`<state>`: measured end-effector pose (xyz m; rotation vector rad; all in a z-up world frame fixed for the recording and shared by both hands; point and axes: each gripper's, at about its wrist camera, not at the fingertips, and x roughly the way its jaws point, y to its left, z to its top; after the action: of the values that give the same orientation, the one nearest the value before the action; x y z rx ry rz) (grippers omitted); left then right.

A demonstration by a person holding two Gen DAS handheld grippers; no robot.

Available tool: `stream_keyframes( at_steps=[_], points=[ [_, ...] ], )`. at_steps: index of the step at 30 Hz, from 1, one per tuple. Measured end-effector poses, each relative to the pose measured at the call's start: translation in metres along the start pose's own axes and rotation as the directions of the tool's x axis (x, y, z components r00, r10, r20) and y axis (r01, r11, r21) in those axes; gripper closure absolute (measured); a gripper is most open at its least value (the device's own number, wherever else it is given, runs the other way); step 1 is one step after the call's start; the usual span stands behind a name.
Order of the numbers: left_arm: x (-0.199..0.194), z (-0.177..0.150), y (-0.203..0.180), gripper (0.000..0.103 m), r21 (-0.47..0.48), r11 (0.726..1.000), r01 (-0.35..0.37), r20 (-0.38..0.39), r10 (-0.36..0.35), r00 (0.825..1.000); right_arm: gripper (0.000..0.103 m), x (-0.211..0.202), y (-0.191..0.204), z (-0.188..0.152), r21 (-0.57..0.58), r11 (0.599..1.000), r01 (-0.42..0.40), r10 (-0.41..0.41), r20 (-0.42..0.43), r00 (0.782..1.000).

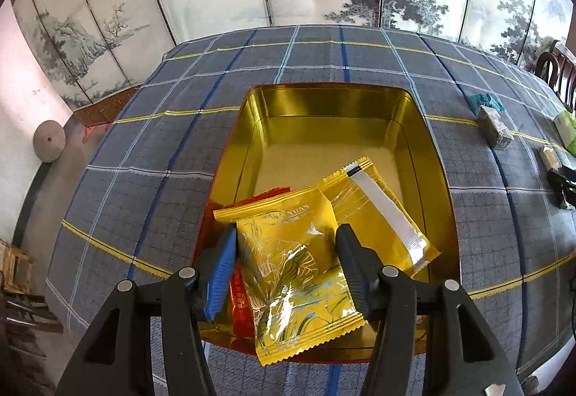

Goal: Organize snacks
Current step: 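Open the left tool and lift it away from the tin, then carry the soda cracker packet into the gold tin and open the right tool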

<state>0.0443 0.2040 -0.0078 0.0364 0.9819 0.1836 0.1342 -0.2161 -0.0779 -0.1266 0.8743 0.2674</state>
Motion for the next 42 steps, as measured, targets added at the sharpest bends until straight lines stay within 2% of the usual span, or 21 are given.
stream_keyframes(
  at_steps=[9, 15, 17, 21, 31, 42],
  points=[
    [-0.005, -0.003, -0.003, 0.042, 0.029, 1.000, -0.007, 0.006, 0.007, 1.000, 0.049, -0.003, 0.005, -0.001, 0.054, 0.998, 0.039, -0.038, -0.013, 0.999],
    [-0.012, -0.006, 0.000, 0.037, 0.016, 1.000, 0.006, 0.023, -0.006, 1.000, 0.049, -0.004, 0.010, 0.001, 0.080, 0.994, 0.079, -0.077, -0.032, 0.997],
    [-0.013, -0.008, 0.001, 0.031, 0.010, 1.000, 0.006, 0.027, -0.006, 1.000, 0.049, -0.004, 0.012, 0.001, 0.091, 0.992, 0.085, -0.082, -0.038, 0.996],
    [-0.017, -0.011, 0.003, 0.029, -0.004, 1.000, 0.013, 0.037, -0.013, 0.999, 0.049, -0.007, 0.018, 0.001, 0.105, 0.991, 0.089, -0.085, -0.043, 0.995],
    [-0.034, -0.012, 0.014, 0.018, -0.059, 0.998, 0.032, 0.082, -0.027, 0.996, 0.049, -0.028, 0.068, 0.017, 0.089, 0.996, 0.011, -0.011, -0.004, 1.000],
    [-0.047, -0.021, 0.050, 0.015, -0.144, 0.990, 0.011, 0.103, 0.004, 0.995, 0.050, -0.051, 0.177, 0.049, -0.024, 0.987, -0.160, 0.161, 0.024, 0.987]
  ],
)
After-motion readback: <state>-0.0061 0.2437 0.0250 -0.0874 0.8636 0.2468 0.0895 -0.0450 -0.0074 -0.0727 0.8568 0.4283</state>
